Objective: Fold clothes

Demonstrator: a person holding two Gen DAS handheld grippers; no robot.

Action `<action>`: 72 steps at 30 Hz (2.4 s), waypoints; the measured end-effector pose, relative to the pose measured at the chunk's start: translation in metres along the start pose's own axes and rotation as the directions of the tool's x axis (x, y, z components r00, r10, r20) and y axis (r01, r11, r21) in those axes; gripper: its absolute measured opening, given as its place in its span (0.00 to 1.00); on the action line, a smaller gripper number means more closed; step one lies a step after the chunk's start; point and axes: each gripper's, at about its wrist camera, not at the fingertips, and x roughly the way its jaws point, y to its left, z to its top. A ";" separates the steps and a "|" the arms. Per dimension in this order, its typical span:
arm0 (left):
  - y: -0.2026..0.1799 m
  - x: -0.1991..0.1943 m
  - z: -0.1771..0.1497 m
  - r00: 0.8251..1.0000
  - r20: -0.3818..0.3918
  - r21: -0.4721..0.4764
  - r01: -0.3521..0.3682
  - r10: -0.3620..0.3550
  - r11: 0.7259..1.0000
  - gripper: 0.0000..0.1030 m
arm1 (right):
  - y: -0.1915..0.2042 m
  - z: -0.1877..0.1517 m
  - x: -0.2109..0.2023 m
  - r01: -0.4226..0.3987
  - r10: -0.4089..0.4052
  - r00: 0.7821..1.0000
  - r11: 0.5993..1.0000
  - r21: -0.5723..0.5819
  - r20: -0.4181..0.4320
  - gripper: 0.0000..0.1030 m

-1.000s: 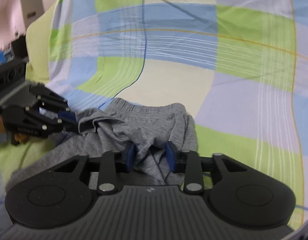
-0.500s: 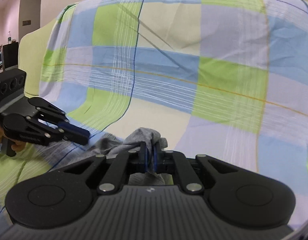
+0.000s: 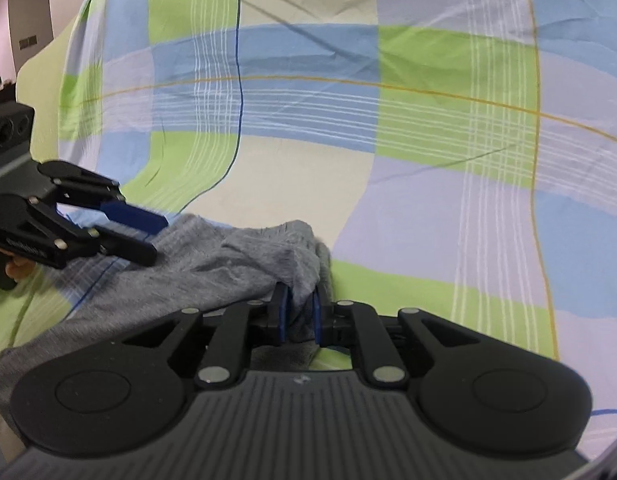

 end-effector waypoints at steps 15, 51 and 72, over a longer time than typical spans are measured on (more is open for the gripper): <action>-0.001 -0.015 -0.002 0.985 0.100 -0.081 -0.130 0.138 0.988 0.00 | -0.004 0.011 -0.031 0.021 -0.022 0.993 1.000 0.008 0.115 0.02; -0.062 -0.068 -0.059 0.980 -0.049 -0.461 0.151 -0.195 0.874 0.20 | 0.080 -0.067 -0.123 0.103 -0.106 0.994 0.990 -0.094 -0.026 0.28; -0.169 -0.075 -0.060 0.977 -0.072 0.431 -0.150 0.199 0.890 0.35 | 0.151 -0.091 -0.103 0.131 -0.237 0.971 0.654 -0.745 -0.038 0.39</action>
